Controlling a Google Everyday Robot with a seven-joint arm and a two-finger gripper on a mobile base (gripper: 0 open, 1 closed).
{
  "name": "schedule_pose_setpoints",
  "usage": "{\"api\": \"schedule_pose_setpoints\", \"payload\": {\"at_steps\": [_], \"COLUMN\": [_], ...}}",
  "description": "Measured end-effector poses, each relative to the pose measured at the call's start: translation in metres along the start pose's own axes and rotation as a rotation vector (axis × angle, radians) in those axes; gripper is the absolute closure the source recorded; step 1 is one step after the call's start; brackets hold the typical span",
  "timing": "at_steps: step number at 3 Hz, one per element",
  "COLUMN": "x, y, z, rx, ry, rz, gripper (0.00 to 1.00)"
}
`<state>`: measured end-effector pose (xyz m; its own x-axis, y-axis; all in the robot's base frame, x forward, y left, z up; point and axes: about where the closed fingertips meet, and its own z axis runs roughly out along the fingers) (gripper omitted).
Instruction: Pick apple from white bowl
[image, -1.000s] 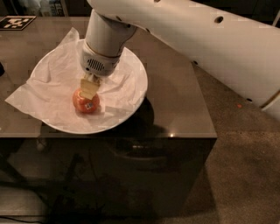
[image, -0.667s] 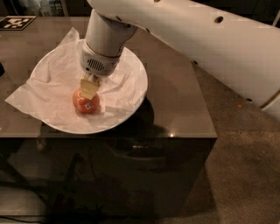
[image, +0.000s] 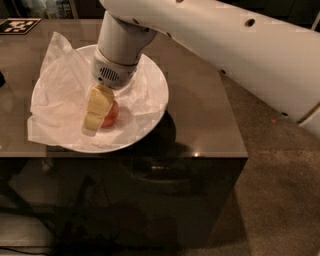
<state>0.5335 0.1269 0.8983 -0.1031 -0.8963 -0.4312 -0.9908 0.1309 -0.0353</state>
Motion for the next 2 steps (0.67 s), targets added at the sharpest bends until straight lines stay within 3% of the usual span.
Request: {"api": "schedule_pose_setpoints", "payload": {"at_steps": [1, 2], "x": [0.0, 0.0], "y": [0.0, 0.0], "z": [0.0, 0.0], "rx": [0.0, 0.0], "ry": [0.0, 0.0], "rz": [0.0, 0.0], "gripper": [0.0, 0.19]}}
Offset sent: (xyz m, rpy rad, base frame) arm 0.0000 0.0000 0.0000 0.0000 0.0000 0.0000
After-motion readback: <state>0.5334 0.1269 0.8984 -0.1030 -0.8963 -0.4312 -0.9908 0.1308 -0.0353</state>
